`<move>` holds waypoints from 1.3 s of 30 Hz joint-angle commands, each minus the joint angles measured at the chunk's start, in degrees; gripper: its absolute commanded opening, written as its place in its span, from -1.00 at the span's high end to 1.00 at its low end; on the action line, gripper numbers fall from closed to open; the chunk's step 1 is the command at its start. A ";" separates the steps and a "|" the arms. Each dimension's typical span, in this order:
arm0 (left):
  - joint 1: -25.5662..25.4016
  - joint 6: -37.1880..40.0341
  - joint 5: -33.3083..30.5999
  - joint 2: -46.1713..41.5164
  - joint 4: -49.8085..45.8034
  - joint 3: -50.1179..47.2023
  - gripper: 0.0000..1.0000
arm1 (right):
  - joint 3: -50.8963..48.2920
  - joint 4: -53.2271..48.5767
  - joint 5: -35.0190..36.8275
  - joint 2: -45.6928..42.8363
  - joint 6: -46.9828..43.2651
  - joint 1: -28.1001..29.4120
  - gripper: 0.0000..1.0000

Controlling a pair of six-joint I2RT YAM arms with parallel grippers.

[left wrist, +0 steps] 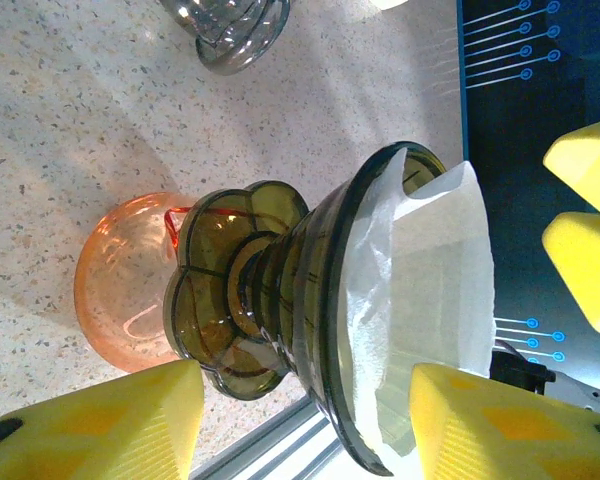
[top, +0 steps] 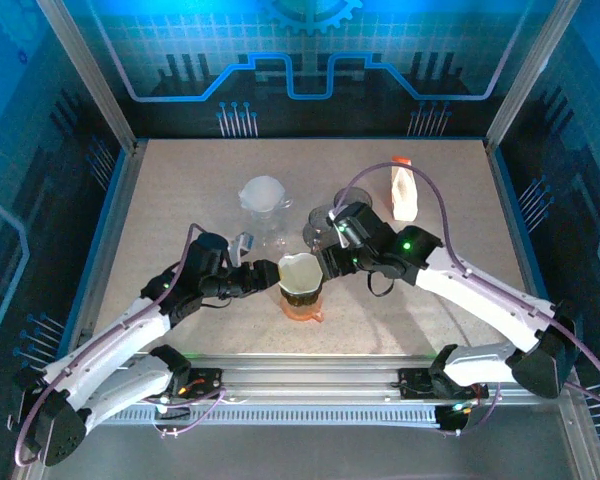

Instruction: Place the coffee filter in the dripper

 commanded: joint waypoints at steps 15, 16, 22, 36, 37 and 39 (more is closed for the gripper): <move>-0.11 1.90 -5.83 -8.61 -6.13 4.08 -0.79 | -15.50 4.15 -4.70 -8.30 5.53 -6.99 -0.27; -0.03 2.30 -6.79 -9.74 -6.94 4.26 -0.92 | -16.98 5.15 -6.52 -8.28 5.66 -7.29 -0.26; 0.64 4.05 -11.77 -14.13 -12.01 4.74 -0.98 | -25.23 14.12 -17.41 -5.79 5.73 -7.30 -0.17; 0.95 5.21 -17.92 -19.37 -18.66 3.06 -0.98 | -34.36 25.20 -29.08 -3.51 6.91 -8.99 -0.02; 0.97 5.00 -17.92 -19.23 -18.92 2.58 -0.98 | -34.87 25.52 -29.36 -4.02 6.43 -8.99 -0.02; 0.97 4.51 -17.62 -19.25 -18.93 1.66 -0.98 | -36.10 26.22 -29.43 -5.53 5.29 -8.83 0.02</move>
